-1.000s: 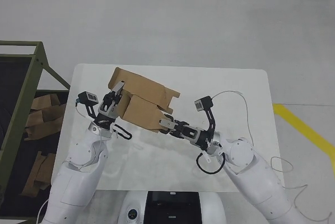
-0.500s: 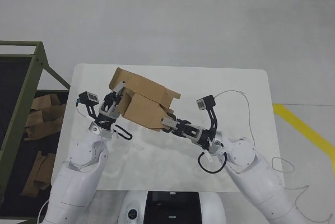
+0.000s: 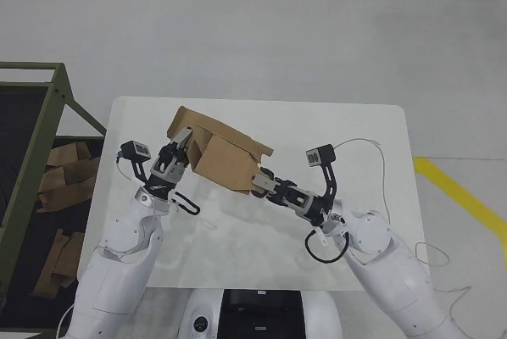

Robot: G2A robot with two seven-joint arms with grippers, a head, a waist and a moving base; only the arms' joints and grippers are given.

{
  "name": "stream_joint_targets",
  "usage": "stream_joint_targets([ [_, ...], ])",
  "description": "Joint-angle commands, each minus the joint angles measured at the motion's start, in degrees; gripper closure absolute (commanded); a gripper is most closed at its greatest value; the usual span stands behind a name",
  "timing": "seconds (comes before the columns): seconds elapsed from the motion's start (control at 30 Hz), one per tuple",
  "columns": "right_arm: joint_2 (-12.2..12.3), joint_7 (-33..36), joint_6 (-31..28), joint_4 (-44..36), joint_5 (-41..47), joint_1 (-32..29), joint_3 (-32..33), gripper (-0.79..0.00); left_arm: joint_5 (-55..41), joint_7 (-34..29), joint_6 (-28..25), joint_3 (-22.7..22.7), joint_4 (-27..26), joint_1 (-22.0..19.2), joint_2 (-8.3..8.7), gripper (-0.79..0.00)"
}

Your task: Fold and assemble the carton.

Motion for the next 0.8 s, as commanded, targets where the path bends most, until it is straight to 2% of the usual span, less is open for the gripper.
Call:
stream_joint_targets([
  [0.0,0.02,-0.10,-0.14,-0.16,0.01,-0.26,0.26,0.000,0.06,-0.60,0.00,-0.04,-0.05,0.20,-0.01,0.000],
  [0.77,0.12,-2.22,-1.97,-1.58,-0.88,-2.89,2.39,0.000,0.27,-4.75,0.74,-0.79,-0.27,2.23,-0.10,0.000],
])
